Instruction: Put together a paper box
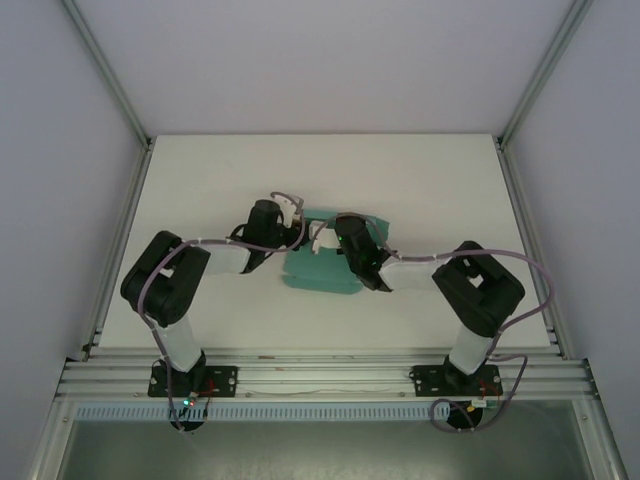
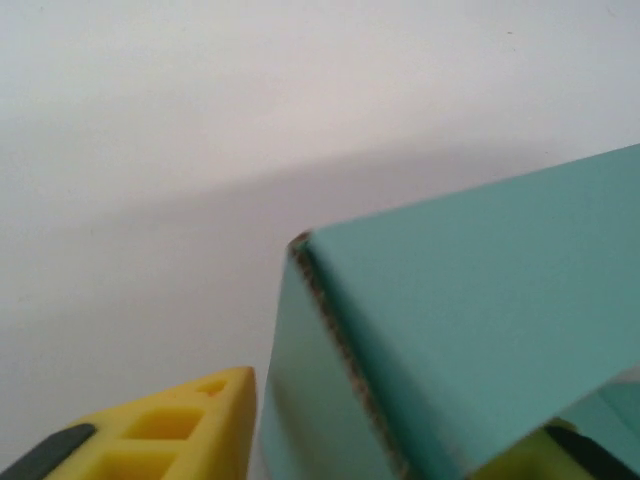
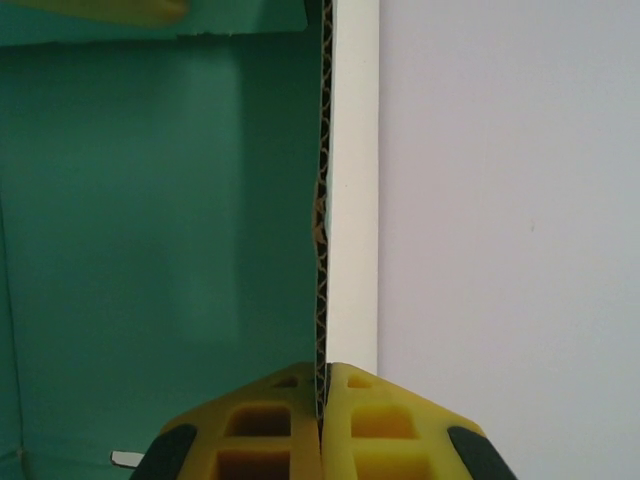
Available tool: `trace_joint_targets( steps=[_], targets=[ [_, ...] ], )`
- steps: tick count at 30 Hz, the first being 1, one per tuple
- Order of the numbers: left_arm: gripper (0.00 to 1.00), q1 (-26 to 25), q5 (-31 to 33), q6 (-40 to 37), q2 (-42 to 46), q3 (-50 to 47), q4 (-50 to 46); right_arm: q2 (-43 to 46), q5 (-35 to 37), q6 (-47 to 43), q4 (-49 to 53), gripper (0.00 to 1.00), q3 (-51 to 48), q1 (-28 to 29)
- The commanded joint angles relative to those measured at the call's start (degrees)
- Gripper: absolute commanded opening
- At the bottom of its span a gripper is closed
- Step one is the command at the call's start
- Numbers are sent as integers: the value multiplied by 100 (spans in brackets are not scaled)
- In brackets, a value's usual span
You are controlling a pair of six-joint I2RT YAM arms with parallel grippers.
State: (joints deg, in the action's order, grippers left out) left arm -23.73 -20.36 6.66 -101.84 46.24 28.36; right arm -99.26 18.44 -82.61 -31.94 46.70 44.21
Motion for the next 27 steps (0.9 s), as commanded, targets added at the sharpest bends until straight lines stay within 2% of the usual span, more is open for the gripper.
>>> trace_joint_targets(
  steps=[1,5,7,9,10,11,12,14,17,21,24,27],
  targets=[
    [26,-100,503,-118,-166,288,189,10,-234,376,804,0,38,74],
    [10,-274,1033,-312,-213,281,93,176,-253,879,1008,0,158,62],
    [1,-334,1155,-375,-215,201,179,342,-268,1239,1163,12,212,63],
    [0,-349,1160,-416,-214,100,283,619,-334,1699,1345,26,201,57],
    [0,-353,1146,-439,-206,51,349,796,-400,1944,1442,35,180,54],
    [0,-357,1166,-468,-193,-4,407,977,-486,2169,1606,54,158,47],
    [0,-354,1134,-495,-172,-58,478,1201,-573,2478,1731,61,127,31],
    [0,-353,986,-600,-126,-160,584,1640,-778,3080,1991,92,47,-26],
    [0,-354,717,-714,-38,-309,779,2402,-1436,3974,2320,100,-196,-232],
    [0,-390,40,-971,24,-545,1264,2994,-2774,5488,2851,100,-156,-1020],
    [0,-461,-164,-1008,-43,-701,1734,2788,-3229,6800,3245,100,383,-1630],
    [0,-549,-164,-1080,-164,-686,1830,2201,-4017,7012,4168,100,1221,-1873]
  ],
)
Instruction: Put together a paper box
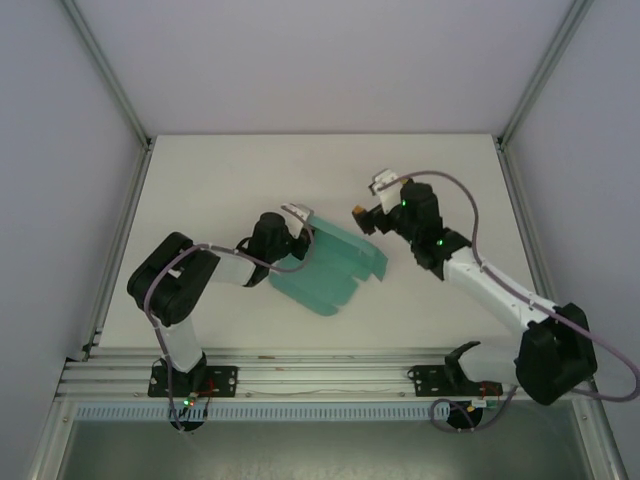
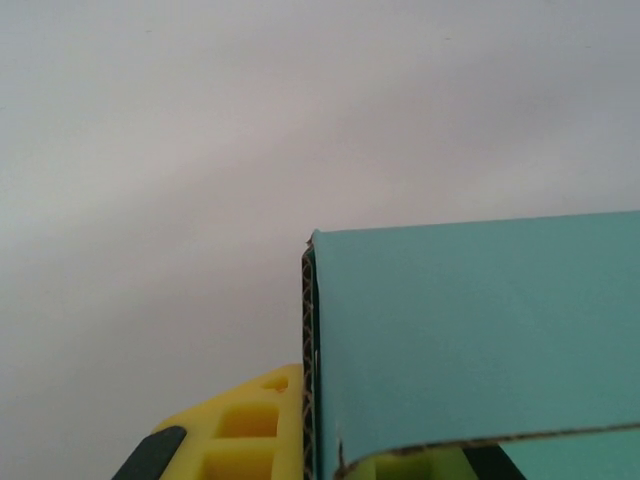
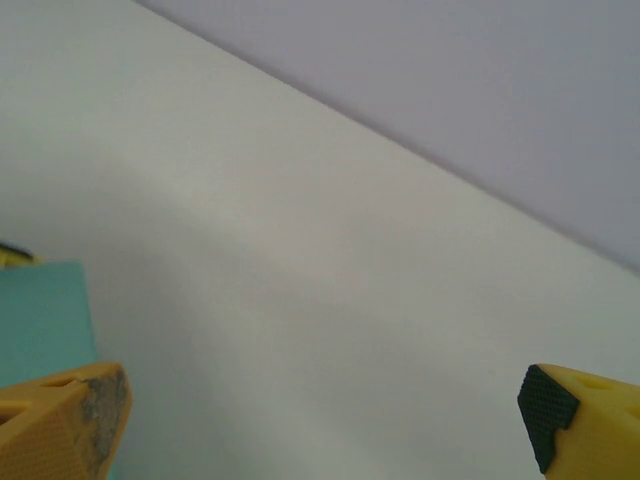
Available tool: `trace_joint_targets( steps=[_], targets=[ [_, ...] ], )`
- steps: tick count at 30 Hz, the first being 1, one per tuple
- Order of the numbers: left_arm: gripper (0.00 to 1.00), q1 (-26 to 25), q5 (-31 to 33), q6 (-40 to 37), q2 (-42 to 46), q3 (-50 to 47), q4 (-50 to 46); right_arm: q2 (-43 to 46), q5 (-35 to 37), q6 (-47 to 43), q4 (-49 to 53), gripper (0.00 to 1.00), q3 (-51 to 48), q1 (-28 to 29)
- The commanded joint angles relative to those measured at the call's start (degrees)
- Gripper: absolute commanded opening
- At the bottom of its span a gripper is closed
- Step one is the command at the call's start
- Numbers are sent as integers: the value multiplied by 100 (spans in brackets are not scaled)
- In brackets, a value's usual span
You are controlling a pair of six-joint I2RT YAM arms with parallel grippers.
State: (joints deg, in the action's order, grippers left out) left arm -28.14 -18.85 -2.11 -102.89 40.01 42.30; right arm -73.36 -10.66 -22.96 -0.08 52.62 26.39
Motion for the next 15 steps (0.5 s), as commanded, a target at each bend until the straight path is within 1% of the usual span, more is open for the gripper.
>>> trace_joint_targets(
  steps=[1,3,7,9,12,15],
  targets=[
    [0,-123,-280,-202,-94,-48,469,-588,-1266,958,1261,100,863,-86],
    [0,-148,-253,-187,-144,-68,571,-1002,-1488,965,1662,100,1284,-86],
    [0,-187,-176,-167,-187,-71,592,-1708,-1902,1037,1939,99,1752,-83],
    [0,-195,-99,-201,-213,-41,530,-1962,-2084,1040,1873,98,1796,-59],
    [0,-227,-8,-215,-270,-11,507,-2296,-2066,1064,1851,97,1830,14],
    [0,-253,42,-233,-318,-3,490,-2533,-2291,1109,1743,96,1768,37]
  ],
)
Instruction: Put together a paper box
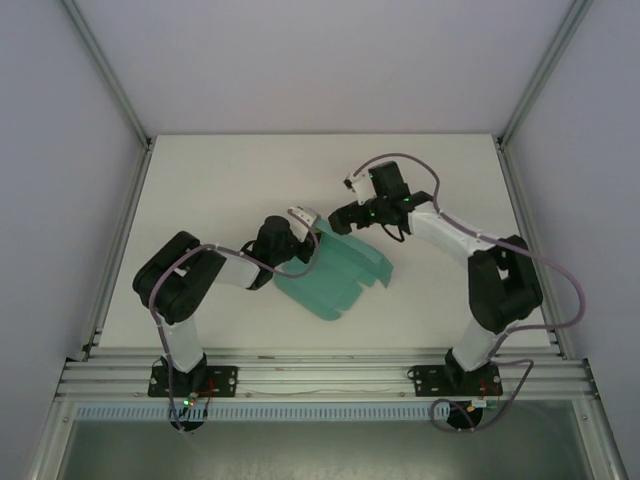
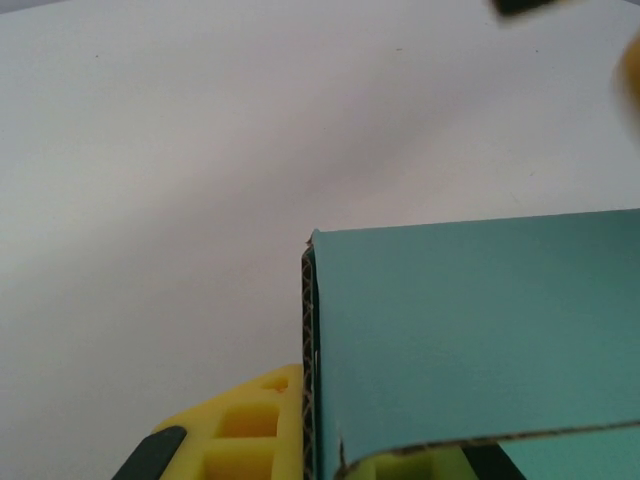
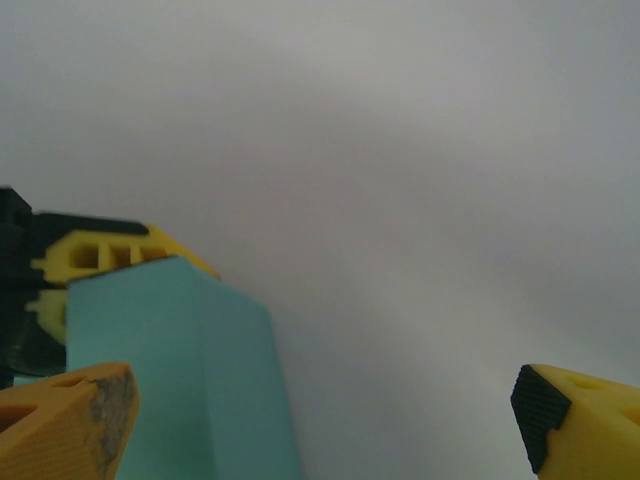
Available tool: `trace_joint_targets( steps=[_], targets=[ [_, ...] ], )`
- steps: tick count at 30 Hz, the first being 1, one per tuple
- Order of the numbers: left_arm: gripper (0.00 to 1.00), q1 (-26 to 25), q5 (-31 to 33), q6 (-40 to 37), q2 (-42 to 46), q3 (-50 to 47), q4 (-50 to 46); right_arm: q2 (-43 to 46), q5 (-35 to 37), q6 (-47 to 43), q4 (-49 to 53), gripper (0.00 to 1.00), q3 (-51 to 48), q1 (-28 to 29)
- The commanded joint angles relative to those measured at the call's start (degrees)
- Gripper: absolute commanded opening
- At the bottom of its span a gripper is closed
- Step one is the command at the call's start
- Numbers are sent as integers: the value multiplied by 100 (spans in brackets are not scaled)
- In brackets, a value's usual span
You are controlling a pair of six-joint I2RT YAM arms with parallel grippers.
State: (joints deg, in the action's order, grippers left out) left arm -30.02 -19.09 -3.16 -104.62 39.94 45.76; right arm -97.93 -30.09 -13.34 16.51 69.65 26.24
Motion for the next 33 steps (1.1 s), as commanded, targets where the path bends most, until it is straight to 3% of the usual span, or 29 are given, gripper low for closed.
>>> trace_joint_targets(
  steps=[1,4,10,13,17,19,21,26,33],
  targets=[
    [0,-61,68,-122,-162,3,136,-134,-394,148,46,96,40,76],
    [0,-75,70,-107,-199,8,89,-367,-249,134,99,95,32,124],
    [28,-74,145,-62,-201,167,-209,-574,2,-87,326,94,16,138],
    [30,-70,223,-83,-269,273,-391,-578,3,-147,350,94,14,127],
    [29,-74,414,20,-373,448,-464,-650,-91,-112,445,94,97,128],
    [18,-74,553,29,-436,571,-577,-674,-192,-89,459,94,128,123],
    [0,-74,761,64,-571,648,-603,-683,-191,-37,478,93,145,119],
    [0,-116,1872,165,-660,571,-406,-621,-189,185,465,94,107,77],
    [0,-224,2375,228,-500,452,-495,-305,-54,673,305,95,142,-40]
  ],
)
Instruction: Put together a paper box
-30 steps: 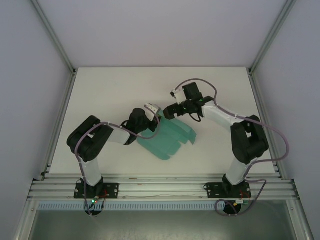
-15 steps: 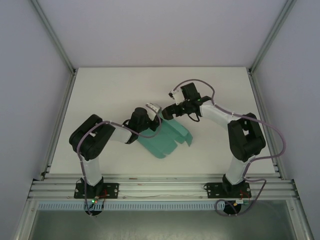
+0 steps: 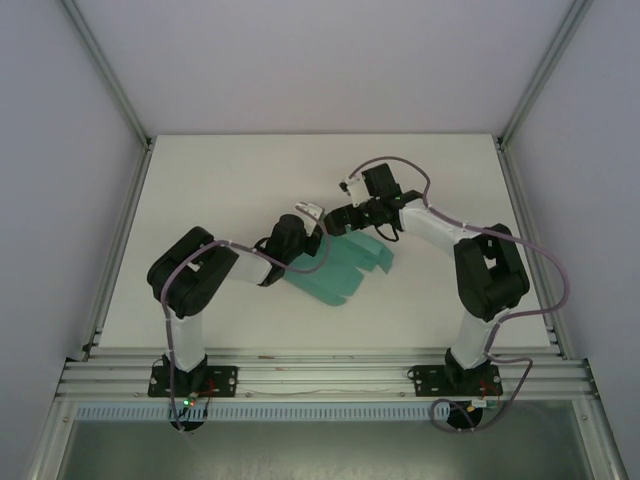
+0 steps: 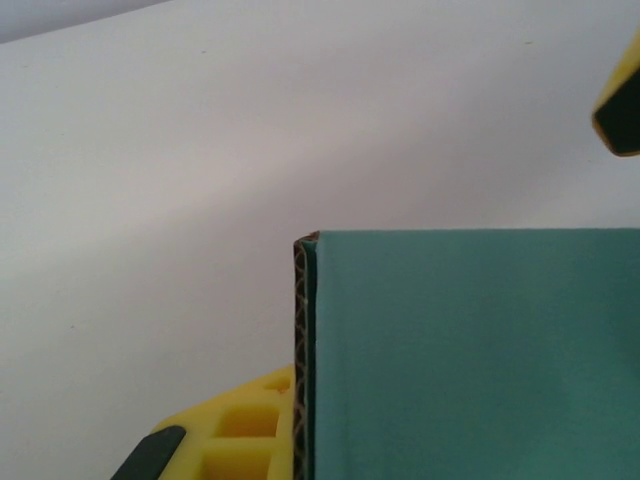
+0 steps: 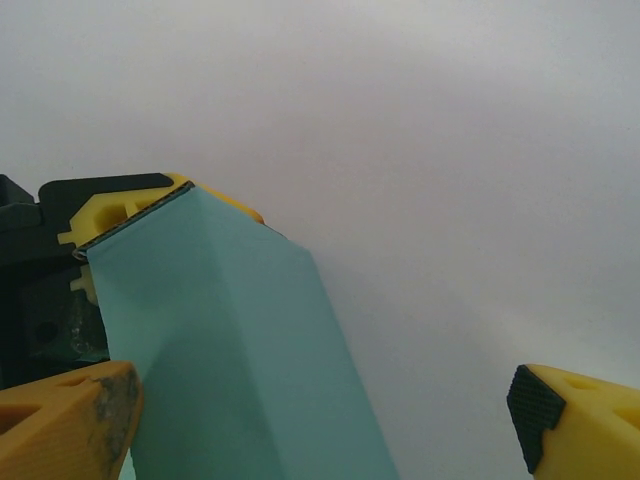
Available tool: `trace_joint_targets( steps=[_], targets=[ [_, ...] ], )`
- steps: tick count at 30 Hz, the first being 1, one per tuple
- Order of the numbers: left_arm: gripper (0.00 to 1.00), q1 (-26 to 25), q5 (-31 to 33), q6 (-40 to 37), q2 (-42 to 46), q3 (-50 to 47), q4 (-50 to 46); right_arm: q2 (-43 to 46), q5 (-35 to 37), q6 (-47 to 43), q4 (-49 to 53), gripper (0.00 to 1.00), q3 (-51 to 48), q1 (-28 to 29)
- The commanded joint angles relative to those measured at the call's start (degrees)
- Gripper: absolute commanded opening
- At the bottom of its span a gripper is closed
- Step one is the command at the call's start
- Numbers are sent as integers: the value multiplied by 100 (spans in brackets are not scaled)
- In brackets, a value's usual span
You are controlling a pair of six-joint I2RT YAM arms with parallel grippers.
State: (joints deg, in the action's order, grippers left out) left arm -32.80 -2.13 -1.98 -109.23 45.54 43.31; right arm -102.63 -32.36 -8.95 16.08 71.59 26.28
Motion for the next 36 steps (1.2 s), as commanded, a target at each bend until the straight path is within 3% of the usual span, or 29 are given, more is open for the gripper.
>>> trace_joint_targets(
  steps=[1,5,11,17,25,33,36],
  targets=[
    [0,55,616,170,128,-106,-340,281,273,309,331,96,-35,-78],
    [0,63,652,442,568,-59,-711,1042,768,368,260,99,-151,-132],
    [0,63,1459,888,1107,135,-1592,2373,1882,307,509,100,-674,-185],
    [0,63,1681,1166,1471,207,-2117,3201,2132,333,480,100,-1339,-180],
    [0,63,1382,1313,1726,78,-2043,2665,2308,297,-188,100,-1598,-182],
    [0,63,1165,1475,1806,69,-2036,1584,1050,389,-1309,100,-1279,-173],
    [0,63,1080,1599,1809,111,-2039,1344,805,876,-2378,100,-1473,-142]
  ],
)
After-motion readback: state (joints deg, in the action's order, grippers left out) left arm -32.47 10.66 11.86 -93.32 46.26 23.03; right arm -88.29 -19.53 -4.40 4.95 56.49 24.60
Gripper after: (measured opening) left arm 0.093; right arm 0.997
